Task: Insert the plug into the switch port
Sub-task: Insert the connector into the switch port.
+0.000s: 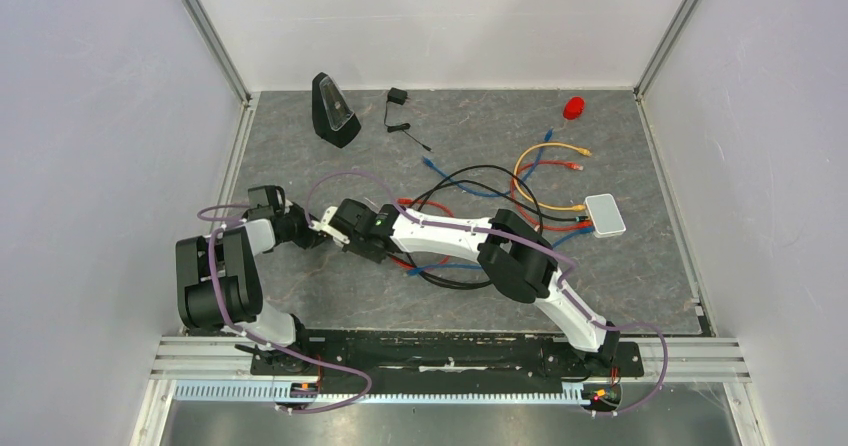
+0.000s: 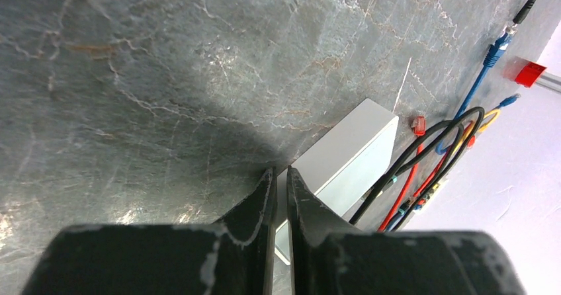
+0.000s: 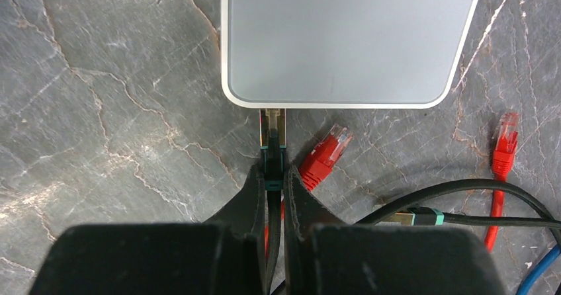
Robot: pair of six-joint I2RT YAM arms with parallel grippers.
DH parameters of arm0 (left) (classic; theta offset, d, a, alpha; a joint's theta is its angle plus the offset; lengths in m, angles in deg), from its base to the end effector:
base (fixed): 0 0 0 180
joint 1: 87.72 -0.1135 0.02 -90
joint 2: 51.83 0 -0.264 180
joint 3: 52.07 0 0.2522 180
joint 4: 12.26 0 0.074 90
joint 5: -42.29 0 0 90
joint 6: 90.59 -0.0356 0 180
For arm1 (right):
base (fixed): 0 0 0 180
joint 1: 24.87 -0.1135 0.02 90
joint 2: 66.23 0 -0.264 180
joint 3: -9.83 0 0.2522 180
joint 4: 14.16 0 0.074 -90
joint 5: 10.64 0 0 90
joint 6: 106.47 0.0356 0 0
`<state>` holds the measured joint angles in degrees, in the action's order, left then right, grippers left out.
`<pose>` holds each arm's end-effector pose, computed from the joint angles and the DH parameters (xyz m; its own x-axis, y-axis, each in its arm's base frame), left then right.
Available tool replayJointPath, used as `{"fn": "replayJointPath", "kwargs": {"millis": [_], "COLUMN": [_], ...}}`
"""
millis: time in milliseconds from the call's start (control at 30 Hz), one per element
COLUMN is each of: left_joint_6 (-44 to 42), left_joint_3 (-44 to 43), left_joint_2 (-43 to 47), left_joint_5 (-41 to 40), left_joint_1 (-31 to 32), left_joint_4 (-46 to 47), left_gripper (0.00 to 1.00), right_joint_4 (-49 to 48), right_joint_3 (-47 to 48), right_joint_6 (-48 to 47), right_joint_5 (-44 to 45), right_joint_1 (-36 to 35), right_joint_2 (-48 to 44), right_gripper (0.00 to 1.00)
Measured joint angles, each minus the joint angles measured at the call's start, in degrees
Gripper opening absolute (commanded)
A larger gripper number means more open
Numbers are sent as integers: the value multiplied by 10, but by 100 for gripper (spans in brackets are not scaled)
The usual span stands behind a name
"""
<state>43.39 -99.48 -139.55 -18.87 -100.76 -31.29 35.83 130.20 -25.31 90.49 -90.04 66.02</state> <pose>0.2527 0.0409 0.1237 -0.6322 -0.7708 -0.0788 -0.5517 0.5192 -0.6527 0.2144 0.4470 0.1609 -0.2350 -0.8669 -0.4397 -0.8991 0.3658 -0.2407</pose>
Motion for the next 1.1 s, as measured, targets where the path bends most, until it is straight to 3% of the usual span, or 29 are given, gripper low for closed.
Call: {"fn": "replayJointPath", "kwargs": {"millis": [400, 900, 1100], "left_joint_6": [2, 49, 63], "left_joint_3": [14, 62, 78], "left_joint_2": [9, 25, 18], "left_joint_5": [1, -2, 12], "left_joint_1": [0, 0, 3], "left_joint_4": [13, 104, 136], "left_gripper": [15, 12, 11], "right_joint_4": [-9, -104, -194], "right_joint_3": [-6, -79, -153], "right_joint_6": [3, 24, 54], "right_joint_5": [9, 20, 9], "right_joint_1": [-3, 0, 9], "right_joint_2": [-1, -31, -63], "right_gripper": [0, 0, 0]}}
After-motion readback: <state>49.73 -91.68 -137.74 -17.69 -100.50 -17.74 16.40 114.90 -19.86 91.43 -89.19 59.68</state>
